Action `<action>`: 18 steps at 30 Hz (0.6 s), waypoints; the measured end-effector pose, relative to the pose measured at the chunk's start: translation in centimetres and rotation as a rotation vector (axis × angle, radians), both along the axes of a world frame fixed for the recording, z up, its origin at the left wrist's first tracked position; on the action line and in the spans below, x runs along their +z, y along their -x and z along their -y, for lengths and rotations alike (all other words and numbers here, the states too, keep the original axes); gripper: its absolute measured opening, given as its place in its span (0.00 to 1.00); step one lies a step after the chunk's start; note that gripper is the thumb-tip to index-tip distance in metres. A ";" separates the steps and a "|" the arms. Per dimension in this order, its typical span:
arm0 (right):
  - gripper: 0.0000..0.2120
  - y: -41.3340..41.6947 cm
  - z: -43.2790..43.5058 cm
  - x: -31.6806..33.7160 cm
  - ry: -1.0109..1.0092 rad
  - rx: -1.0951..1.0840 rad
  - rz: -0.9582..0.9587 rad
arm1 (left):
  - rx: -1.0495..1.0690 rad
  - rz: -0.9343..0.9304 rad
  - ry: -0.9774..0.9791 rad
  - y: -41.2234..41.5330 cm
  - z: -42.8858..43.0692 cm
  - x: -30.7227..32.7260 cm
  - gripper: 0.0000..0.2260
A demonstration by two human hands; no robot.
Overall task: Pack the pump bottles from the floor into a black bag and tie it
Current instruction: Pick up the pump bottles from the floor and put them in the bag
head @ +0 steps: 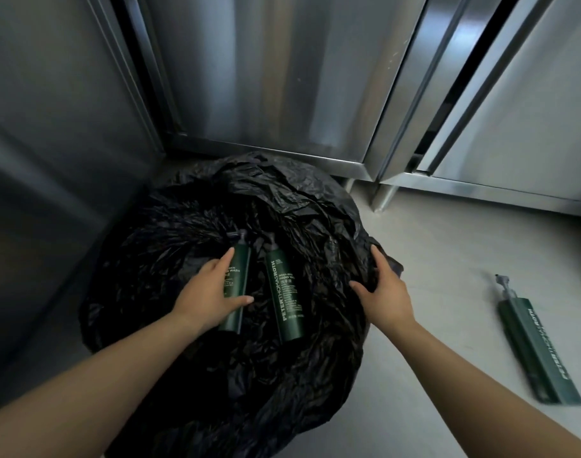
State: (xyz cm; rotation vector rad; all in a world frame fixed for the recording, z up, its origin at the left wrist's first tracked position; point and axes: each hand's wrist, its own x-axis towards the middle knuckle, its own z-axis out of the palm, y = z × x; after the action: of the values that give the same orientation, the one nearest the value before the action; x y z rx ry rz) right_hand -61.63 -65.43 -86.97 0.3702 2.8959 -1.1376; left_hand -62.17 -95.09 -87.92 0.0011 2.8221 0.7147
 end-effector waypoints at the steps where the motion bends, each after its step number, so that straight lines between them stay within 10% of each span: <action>1: 0.36 0.0 0.0 0.0 -0.006 0.014 -0.026 | -0.006 0.005 0.003 -0.3 0.2 0.0 0.46; 12: 0.27 3.3 -6.5 5.1 -0.045 0.078 -0.261 | -0.288 -0.010 0.038 -0.4 -4.1 4.5 0.33; 18: 0.27 2.1 -10.9 4.3 -0.164 0.216 0.060 | -0.393 -0.058 0.089 -0.9 -8.0 6.2 0.31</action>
State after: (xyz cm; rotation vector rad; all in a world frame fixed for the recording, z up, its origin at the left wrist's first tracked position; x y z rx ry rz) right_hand -63.70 -54.55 -82.70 0.0873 2.8969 -0.8466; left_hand -61.23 -87.08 -81.76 0.5519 2.7770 0.5048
